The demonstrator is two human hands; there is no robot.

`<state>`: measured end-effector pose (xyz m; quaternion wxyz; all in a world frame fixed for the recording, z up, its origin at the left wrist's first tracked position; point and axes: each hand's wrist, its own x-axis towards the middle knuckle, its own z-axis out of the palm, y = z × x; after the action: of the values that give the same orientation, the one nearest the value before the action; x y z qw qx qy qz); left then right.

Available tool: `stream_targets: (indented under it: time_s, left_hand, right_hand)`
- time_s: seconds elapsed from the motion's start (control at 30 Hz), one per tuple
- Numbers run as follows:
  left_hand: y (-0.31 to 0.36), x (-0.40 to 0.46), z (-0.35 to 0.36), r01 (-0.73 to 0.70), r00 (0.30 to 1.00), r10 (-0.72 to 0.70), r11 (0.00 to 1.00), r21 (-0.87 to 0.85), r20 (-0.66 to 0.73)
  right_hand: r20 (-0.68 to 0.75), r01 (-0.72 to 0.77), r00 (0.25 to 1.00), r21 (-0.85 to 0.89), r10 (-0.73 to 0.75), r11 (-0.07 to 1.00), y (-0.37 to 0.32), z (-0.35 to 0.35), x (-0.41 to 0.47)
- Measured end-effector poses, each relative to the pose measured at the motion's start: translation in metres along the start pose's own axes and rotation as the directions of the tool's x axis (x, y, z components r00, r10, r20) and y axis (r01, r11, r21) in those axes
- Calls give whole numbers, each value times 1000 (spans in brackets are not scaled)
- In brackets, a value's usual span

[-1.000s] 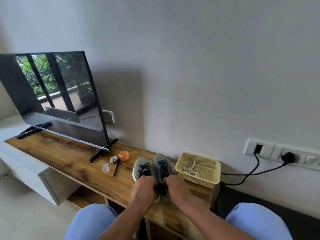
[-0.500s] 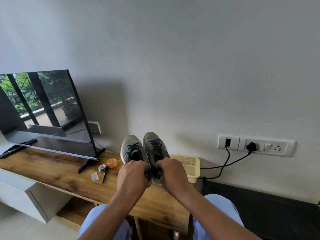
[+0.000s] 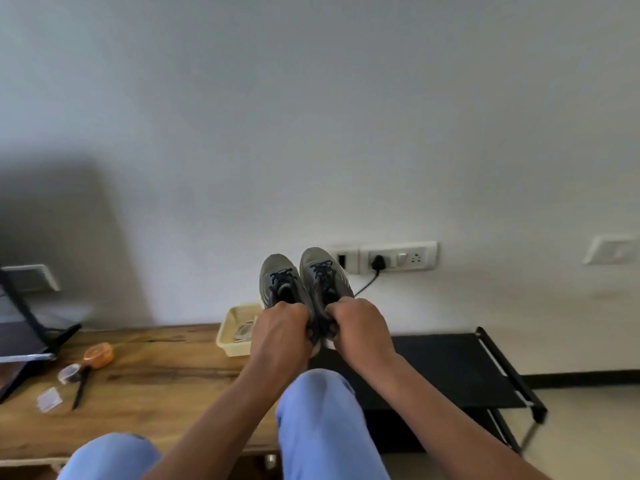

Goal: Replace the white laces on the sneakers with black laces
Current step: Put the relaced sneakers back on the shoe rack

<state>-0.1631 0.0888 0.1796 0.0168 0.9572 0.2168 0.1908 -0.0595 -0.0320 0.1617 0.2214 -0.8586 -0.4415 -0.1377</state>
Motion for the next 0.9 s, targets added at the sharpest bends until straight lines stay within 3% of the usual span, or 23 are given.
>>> stream_targets:
  time_s: [0.17, 0.33, 0.57, 0.9]
  left_hand:
    - [71, 18, 29, -159, 985, 162, 986, -53, 55]
    - [131, 23, 71, -232, 954, 255, 961, -153, 158]
    - [181, 17, 147, -170, 919, 228, 966, -197, 322]
    - [180, 22, 227, -137, 897, 220, 963, -232, 383]
  right_hand:
    - [8, -115, 993, -109, 117, 987, 71, -15, -29]
    - [22, -225, 972, -198, 234, 954, 134, -16, -60]
    - [78, -313, 940, -186, 331, 931, 199, 25, -104]
    - [77, -398, 910, -104, 406, 911, 234, 95, -123]
